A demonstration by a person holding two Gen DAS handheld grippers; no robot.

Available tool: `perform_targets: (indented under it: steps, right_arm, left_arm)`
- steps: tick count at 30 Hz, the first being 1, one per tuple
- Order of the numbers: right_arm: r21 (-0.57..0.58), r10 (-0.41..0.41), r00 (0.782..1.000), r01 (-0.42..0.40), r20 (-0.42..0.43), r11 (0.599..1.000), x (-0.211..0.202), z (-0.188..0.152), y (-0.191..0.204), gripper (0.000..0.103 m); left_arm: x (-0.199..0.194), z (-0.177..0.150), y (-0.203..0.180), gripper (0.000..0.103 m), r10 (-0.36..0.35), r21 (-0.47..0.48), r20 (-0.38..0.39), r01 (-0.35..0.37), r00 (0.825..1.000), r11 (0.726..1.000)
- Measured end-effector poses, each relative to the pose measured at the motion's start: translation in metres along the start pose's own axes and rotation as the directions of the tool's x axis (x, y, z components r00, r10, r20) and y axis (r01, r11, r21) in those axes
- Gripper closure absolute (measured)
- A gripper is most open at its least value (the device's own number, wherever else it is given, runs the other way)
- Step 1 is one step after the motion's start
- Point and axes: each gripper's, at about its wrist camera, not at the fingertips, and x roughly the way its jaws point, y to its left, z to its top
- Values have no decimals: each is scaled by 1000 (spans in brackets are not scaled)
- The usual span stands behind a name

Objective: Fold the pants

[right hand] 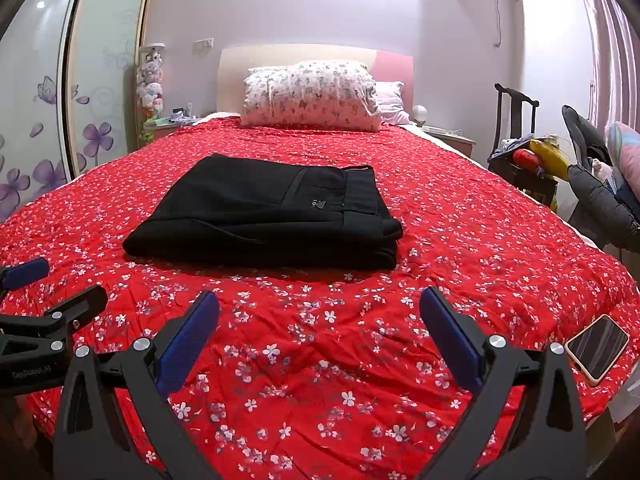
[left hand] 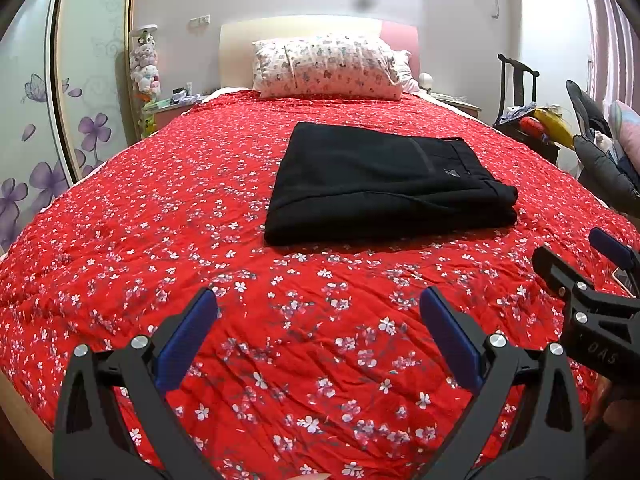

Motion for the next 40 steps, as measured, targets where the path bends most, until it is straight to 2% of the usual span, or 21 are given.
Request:
perform_targets:
  steps: [20, 29, 40]
  right_arm:
    - [0, 0, 1000, 0, -2, 1000, 0, 0, 1, 1]
    - [0, 0, 1000, 0, -5, 1000, -2, 0, 4, 1]
    - [4, -3, 1000, 3, -8, 1000, -3, 1, 7, 1]
  left_arm:
    - [0, 0, 1, 2, 2, 3, 1, -2, 1000, 1000]
    - [0, 1, 4, 2, 50, 6, 8, -50, 999, 999]
    - [2, 3, 5, 2, 46, 15, -3, -46, 999, 999]
